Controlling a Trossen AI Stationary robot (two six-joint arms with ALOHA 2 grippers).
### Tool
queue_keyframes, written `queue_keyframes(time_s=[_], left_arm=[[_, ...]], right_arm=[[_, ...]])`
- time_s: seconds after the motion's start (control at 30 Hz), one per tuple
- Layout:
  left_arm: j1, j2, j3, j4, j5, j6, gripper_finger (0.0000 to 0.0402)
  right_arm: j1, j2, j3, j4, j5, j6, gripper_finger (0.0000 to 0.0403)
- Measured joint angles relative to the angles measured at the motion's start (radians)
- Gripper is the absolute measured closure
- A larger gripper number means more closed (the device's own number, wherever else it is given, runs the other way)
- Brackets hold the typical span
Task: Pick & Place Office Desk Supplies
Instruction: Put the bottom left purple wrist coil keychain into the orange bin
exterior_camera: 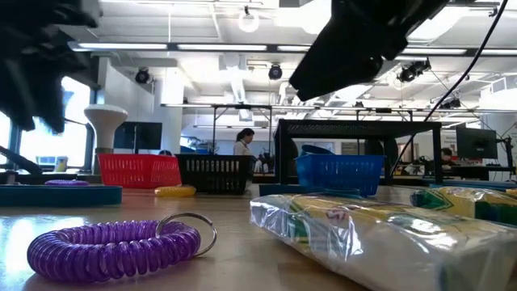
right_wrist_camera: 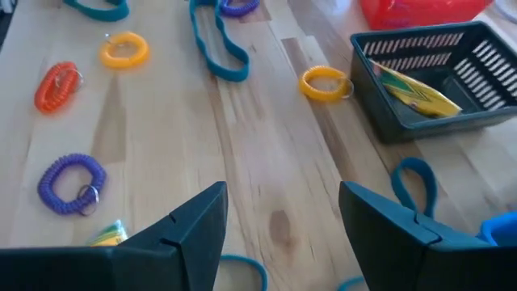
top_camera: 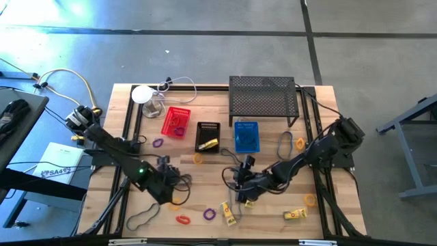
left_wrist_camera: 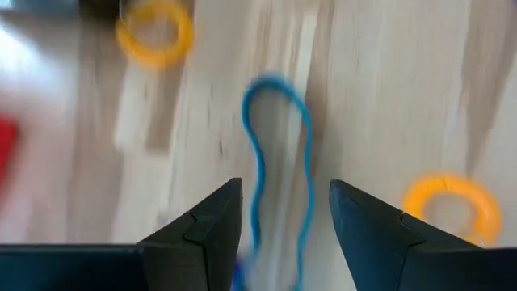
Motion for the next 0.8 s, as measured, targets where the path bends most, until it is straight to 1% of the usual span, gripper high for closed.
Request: queue_keyframes(time_s=[0.13, 0.33, 0.4, 0.5, 0.57, 0.63, 0.8], left_arm=[[-0.018, 0.0, 0.0, -0.174, 0.027, -0.228, 0.0224], [-0.003, 0.0, 0.0, -0.451, 0.026, -0.525, 0.0224], [0.007, 0.0, 0.0, -0.51, 0.029, -0.631, 0.0224], [0.02, 0.0, 0.0, -0.53, 0.059, -0.764, 0.0225], [0.029, 0.0, -0.001, -0.513, 0.096, -0.802, 0.0225], [0.041, 0.0, -0.001, -0.492, 0.124, -0.796, 0.0225], [0.097, 0.0, -0.001, -0.477, 0.159, -0.656, 0.0225]], right_arm=[[-0.012, 0.0, 0.0, -0.003, -0.032, -0.001, 0.0176], [-0.013, 0.0, 0.0, 0.022, -0.032, -0.023, 0.0176], [-0.013, 0.0, 0.0, 0.023, -0.032, -0.023, 0.0176], [-0.011, 0.0, 0.0, 0.022, -0.033, -0.015, 0.0176], [-0.004, 0.0, 0.0, 0.022, -0.032, -0.015, 0.0176], [0.005, 0.0, 0.0, 0.022, -0.032, -0.015, 0.0176], [0.017, 0.0, 0.0, 0.022, -0.033, -0.015, 0.0176]])
